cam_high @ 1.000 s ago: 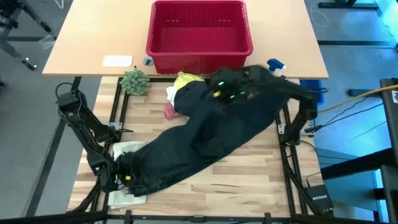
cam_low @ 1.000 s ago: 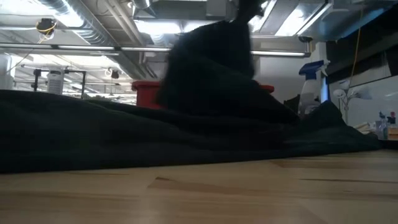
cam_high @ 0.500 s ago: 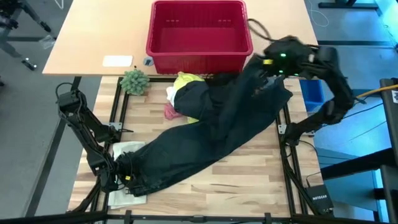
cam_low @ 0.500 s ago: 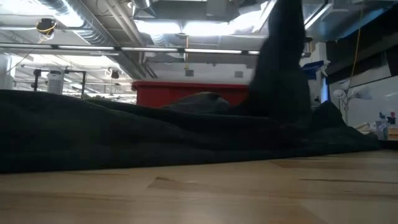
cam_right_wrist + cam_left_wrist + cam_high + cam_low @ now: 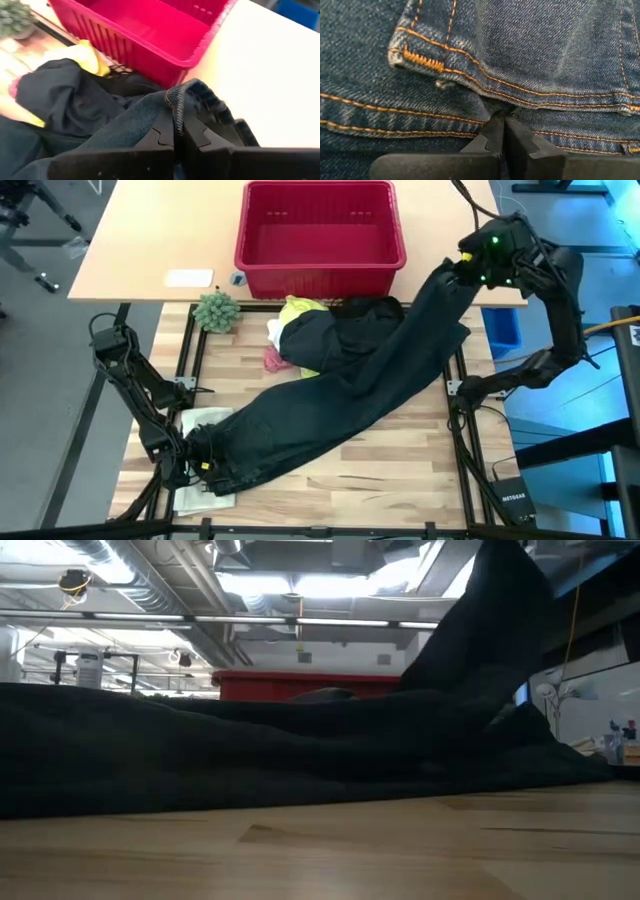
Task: Fold laundry
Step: Fold the black jean
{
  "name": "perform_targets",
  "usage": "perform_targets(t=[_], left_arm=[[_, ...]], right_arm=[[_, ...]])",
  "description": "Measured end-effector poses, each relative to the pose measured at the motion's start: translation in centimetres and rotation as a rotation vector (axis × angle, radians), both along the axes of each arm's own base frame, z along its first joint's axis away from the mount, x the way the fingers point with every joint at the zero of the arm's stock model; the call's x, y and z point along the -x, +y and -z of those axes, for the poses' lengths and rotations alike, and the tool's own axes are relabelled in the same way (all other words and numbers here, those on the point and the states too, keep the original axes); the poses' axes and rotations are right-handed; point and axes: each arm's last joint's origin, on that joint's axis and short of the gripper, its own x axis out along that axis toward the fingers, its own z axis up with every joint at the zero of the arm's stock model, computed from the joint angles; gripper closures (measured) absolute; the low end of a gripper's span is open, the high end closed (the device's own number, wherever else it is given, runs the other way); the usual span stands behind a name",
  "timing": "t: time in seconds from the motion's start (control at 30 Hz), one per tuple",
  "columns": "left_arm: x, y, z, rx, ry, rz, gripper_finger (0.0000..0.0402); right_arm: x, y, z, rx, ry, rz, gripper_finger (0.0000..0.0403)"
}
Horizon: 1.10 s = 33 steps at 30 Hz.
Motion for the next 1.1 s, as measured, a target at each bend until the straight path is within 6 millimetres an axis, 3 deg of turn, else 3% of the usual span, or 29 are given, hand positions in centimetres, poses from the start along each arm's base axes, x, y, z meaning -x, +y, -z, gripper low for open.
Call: perform_targets(t=[0.43,0.63,0.77,1.1], left_arm=[[0.0,0.0,0.0,0.000,0.000,0.000,0.0401],[0.0,0.0,0.0,0.000,0.000,0.000,0.0402],[0.0,0.0,0.0,0.002,-0.001,-0.002,0.0401],[0.0,0.0,0.0,0.005,-0.005,0.001,0.0401]], right_arm=[[2.2,-1.6,0.0,0.006,0.033,-0.074,0.0403],[2.1,-1.5,-0.1,-0.011,-0.043,-0.303,0.0403],[2.3,-0.6,-0.4,-0.027,-0.123,-0.376,0.0403],[6.1,4.8,-1.5,0.136,-0.098,-0.207,0.0403]])
